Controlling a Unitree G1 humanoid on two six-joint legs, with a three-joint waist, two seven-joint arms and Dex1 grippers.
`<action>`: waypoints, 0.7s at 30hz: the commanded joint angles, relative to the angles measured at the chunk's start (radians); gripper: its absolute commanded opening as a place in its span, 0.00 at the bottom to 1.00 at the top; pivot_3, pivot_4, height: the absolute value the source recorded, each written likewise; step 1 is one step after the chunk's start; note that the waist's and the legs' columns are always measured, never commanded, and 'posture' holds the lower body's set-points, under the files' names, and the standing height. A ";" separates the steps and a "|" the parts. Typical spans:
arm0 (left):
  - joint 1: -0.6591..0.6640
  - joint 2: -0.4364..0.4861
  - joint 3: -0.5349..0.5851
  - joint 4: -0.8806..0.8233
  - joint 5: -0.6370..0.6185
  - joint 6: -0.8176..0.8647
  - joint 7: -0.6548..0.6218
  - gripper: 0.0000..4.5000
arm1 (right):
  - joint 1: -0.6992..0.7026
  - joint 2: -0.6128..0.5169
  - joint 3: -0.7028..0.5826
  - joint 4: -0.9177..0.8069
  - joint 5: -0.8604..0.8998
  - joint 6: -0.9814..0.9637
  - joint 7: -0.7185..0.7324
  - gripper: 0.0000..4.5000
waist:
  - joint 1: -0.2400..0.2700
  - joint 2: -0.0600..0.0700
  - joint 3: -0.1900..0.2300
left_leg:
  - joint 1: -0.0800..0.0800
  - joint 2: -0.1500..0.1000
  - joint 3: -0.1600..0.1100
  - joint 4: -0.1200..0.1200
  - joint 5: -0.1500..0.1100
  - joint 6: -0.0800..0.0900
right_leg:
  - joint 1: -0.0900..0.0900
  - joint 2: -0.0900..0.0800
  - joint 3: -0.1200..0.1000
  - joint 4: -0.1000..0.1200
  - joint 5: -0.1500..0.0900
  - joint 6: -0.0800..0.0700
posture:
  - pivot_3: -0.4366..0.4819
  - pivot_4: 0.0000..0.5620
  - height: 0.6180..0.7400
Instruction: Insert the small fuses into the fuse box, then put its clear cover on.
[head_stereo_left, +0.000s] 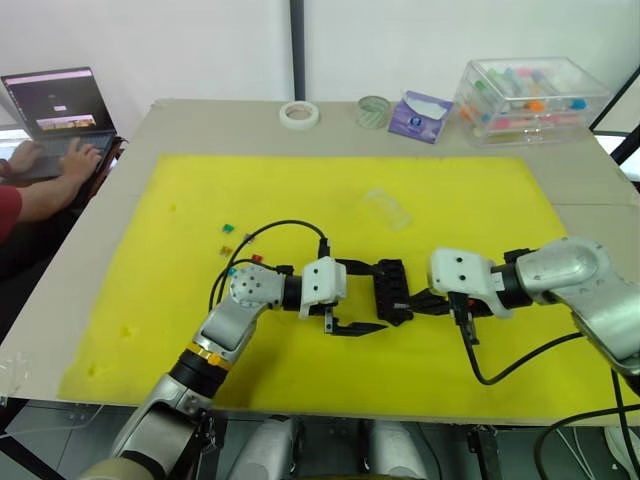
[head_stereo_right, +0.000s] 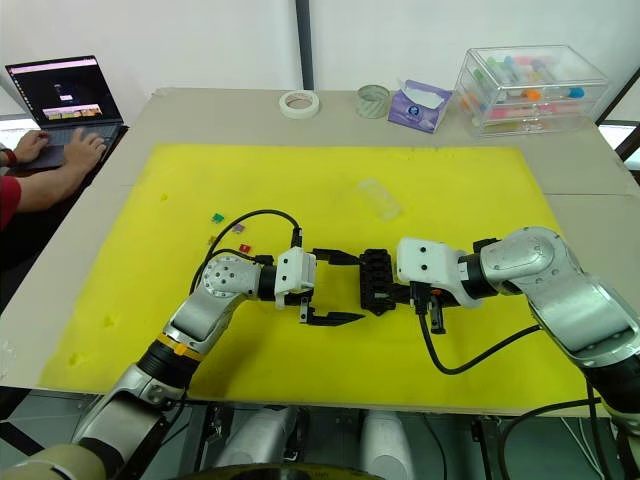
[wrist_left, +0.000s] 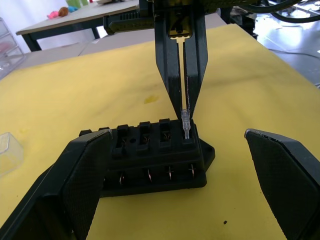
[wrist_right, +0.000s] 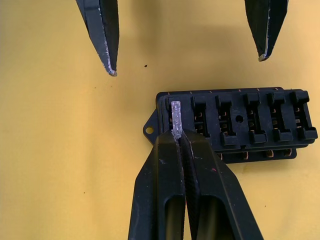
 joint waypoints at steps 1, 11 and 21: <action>-0.015 -0.009 0.001 -0.008 -0.002 -0.021 0.001 0.99 | -0.005 0.004 -0.009 -0.039 -0.003 0.006 -0.013 0.00 | 0.000 0.000 0.000 | 0.000 0.000 0.000 0.000 0.000 0.000 | 0.000 0.000 0.000 0.000 0.000 0.000 | 0.48 0.27 1.00; -0.012 -0.007 0.001 -0.010 0.000 -0.022 0.000 0.99 | 0.011 0.005 0.019 -0.061 -0.028 0.013 -0.039 0.00 | -0.001 0.000 0.000 | 0.000 0.000 0.000 0.000 0.000 0.000 | 0.000 0.000 0.000 0.000 0.000 0.000 | 0.48 0.27 1.00; -0.012 -0.009 0.001 -0.010 0.000 -0.021 0.000 0.99 | 0.013 0.008 0.021 -0.064 -0.037 0.015 -0.043 0.00 | -0.001 0.000 0.000 | 0.000 0.000 0.000 0.000 0.000 0.000 | 0.000 0.000 0.000 0.000 0.000 0.000 | 0.48 0.27 1.00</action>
